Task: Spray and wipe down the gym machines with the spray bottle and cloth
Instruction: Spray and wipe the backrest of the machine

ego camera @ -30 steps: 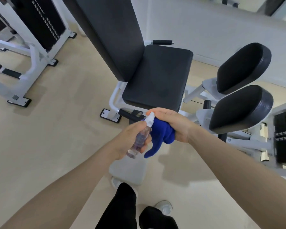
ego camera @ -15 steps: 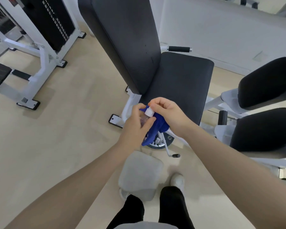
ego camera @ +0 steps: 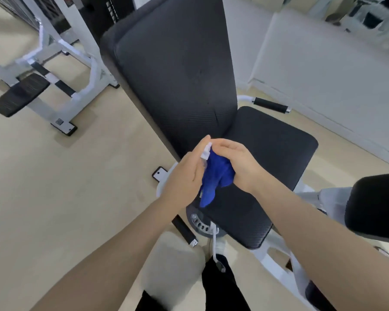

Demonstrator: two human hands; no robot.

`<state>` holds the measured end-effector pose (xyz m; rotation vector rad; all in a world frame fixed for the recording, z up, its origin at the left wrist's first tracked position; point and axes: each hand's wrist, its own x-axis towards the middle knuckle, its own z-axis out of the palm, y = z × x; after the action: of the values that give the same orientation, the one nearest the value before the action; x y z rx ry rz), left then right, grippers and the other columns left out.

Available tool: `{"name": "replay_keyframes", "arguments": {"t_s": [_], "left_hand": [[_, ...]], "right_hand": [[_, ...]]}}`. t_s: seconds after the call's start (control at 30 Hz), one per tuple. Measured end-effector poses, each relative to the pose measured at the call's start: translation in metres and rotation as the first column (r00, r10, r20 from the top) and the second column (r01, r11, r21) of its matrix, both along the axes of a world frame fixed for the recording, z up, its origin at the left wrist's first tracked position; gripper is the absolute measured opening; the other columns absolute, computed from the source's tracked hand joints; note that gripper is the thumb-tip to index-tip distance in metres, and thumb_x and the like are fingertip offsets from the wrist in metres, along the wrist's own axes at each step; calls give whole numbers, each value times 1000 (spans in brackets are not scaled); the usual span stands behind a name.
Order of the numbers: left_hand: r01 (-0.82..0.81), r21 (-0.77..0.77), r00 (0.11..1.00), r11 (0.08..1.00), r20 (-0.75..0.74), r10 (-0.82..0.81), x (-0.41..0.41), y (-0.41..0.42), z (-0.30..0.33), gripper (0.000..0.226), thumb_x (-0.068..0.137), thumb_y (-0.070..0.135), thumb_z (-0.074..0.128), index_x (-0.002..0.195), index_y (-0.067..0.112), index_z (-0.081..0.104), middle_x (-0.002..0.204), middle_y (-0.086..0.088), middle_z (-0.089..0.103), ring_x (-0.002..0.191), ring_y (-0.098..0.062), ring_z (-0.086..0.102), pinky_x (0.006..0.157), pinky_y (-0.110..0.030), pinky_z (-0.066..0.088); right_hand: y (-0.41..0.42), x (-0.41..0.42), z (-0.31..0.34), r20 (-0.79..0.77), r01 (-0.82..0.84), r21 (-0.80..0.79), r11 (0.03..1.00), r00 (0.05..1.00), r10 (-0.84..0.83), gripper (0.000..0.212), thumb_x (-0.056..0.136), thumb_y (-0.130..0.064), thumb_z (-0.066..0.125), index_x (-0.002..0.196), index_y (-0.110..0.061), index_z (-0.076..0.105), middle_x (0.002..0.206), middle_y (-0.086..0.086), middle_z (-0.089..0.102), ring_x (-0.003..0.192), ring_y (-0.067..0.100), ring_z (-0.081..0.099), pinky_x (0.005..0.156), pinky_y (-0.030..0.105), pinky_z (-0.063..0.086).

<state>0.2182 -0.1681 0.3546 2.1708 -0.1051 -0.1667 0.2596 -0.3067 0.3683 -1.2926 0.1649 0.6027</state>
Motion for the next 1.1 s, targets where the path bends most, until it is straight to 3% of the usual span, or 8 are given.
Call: {"name": "replay_keyframes", "arguments": {"t_s": [0.13, 0.23, 0.37, 0.5, 0.63, 0.73, 0.97, 1.1], "left_hand": [[13, 51, 999, 999, -46, -11, 34, -24, 2, 53, 95, 28, 48, 135, 50, 25, 94, 2, 58, 77, -10, 57, 74, -37, 53], [-7, 338, 1000, 941, 10, 4, 53, -28, 7, 54, 91, 19, 47, 134, 44, 25, 87, 1, 52, 65, -20, 55, 65, -40, 52], [-182, 849, 907, 496, 340, -248, 82, -15, 8, 69, 81, -2, 14, 135, 36, 33, 68, 1, 43, 40, -14, 17, 33, -17, 19], [-290, 921, 865, 260, 369, -341, 110, 1, 31, 85, 77, -10, 3, 132, 35, 49, 70, -2, 29, 44, -13, 11, 38, -18, 11], [-311, 899, 879, 309, 396, -267, 137, 5, 48, 75, 62, -10, 47, 128, 25, 40, 70, -6, 23, 44, -11, -5, 41, -15, 5], [-353, 894, 882, 277, 417, -220, 156, 3, 67, 76, 56, -10, 53, 124, 24, 53, 69, -6, 24, 43, -11, -6, 43, -14, -1], [-513, 858, 832, 5, 499, -242, 168, 5, 80, 48, 78, 1, 48, 114, 32, 48, 68, 0, 24, 41, -13, 13, 37, -22, 13], [-484, 874, 859, -36, 467, -212, 167, 6, 78, 54, 70, 2, 51, 114, 33, 49, 68, 0, 25, 40, -13, 16, 36, -22, 15]], "right_hand": [[-32, 41, 0, -161, -83, 122, 989, 982, 102, 25, 83, -9, 48, 101, -5, 65, 102, 13, 64, 97, 26, 59, 93, 41, 45], [-42, 69, 0, -229, -238, -189, 953, 954, 193, 36, 62, -10, 46, 91, 0, 65, 89, 14, 59, 83, 33, 53, 76, 33, 46], [-50, 98, -13, -170, -380, -852, 359, 850, 499, 31, 77, 0, 45, 53, -8, 27, 54, 5, 27, 49, 18, 26, 45, 24, 20], [-41, 113, -14, 85, -54, -977, 204, 784, 615, 24, 90, 0, 44, 67, -7, 44, 73, 5, 38, 68, 24, 44, 54, 29, 33], [-41, 137, -12, 384, 166, -900, 403, 737, 556, 22, 98, -17, 43, 104, -1, 56, 114, 13, 52, 97, 30, 52, 83, 35, 42], [-43, 152, -2, 445, 171, -728, 664, 854, 268, 20, 101, -17, 33, 90, -5, 46, 83, 10, 51, 76, 29, 47, 68, 37, 38], [-43, 169, 22, -444, 290, -86, 953, 845, -298, 25, 87, -28, 48, 71, -9, 50, 63, 4, 58, 67, 22, 56, 75, 33, 47], [-38, 168, 24, -366, 278, -13, 960, 893, -264, 18, 76, 7, 33, 71, -8, 42, 78, 8, 49, 73, 24, 53, 75, 35, 47]]}}
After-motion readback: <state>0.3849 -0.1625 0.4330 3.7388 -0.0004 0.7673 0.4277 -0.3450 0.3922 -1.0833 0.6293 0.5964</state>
